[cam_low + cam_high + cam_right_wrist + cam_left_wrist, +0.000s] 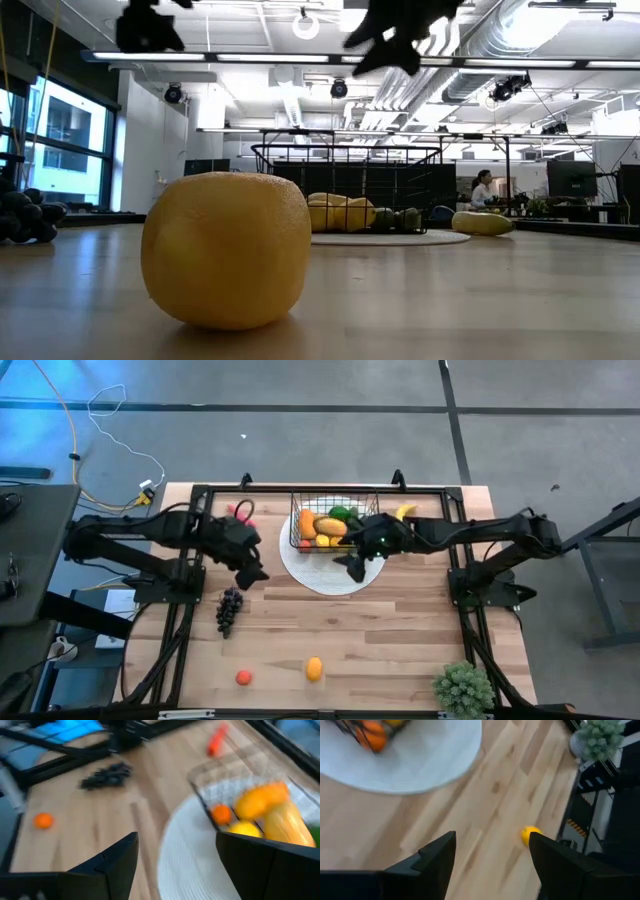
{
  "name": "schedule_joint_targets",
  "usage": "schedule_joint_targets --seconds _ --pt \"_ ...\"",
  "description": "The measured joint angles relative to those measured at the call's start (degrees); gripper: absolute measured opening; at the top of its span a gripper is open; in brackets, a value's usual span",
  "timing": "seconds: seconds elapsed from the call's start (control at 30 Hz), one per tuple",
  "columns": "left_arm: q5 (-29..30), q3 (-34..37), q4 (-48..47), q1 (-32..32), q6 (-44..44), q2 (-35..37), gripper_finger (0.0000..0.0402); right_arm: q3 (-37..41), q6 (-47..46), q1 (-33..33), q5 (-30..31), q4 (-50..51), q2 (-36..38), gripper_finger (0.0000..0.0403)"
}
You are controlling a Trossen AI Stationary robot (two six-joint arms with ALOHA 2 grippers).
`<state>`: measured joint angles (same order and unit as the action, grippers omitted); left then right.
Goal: Build produce basket
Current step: Put the yellow lemon into the black wire basket
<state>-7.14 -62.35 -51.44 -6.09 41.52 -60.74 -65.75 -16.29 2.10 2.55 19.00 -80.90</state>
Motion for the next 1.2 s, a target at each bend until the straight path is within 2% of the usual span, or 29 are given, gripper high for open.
schedule_joint_targets --seconds 0.1,0.2,0.37,0.47,0.7,0.8,1.0,1.2 --pt "0.85 0.00 -1.53 3.74 3.06 0.47 0.0239 -2.32 4.54 -2.59 -0.12 0.01 0.02 0.0248" --pt "4.16 0.00 -3.61 6.70 5.75 0.47 0.0239 -3.78 7.61 -4.34 -0.87 -0.02 0.02 0.0248" --pt "7.82 0.00 -7.46 10.43 8.40 0.47 0.0239 -4.46 13.64 -6.96 -7.43 -0.26 -0.04 0.0248" --pt "9.04 0.00 -8.97 11.76 10.32 0.47 0.0239 -4.46 19.47 -8.43 -9.24 0.03 -0.05 0.0248" --pt "9.33 0.00 -9.85 12.53 11.05 0.45 0.0239 -4.46 26.83 -10.36 -10.56 -0.63 -2.00 0.0248" --pt "9.55 0.00 -9.90 12.53 11.51 0.42 0.0239 -4.46 29.60 -11.81 -13.15 -2.41 -4.50 0.0248" --pt "10.84 0.02 -10.08 12.53 12.42 0.42 0.0239 -4.44 40.84 -15.87 -16.07 -8.16 -9.06 0.0248" --pt "10.84 0.02 -10.05 12.53 14.02 0.30 0.0239 -4.42 45.97 -18.19 -16.31 -9.97 -13.21 0.0248"
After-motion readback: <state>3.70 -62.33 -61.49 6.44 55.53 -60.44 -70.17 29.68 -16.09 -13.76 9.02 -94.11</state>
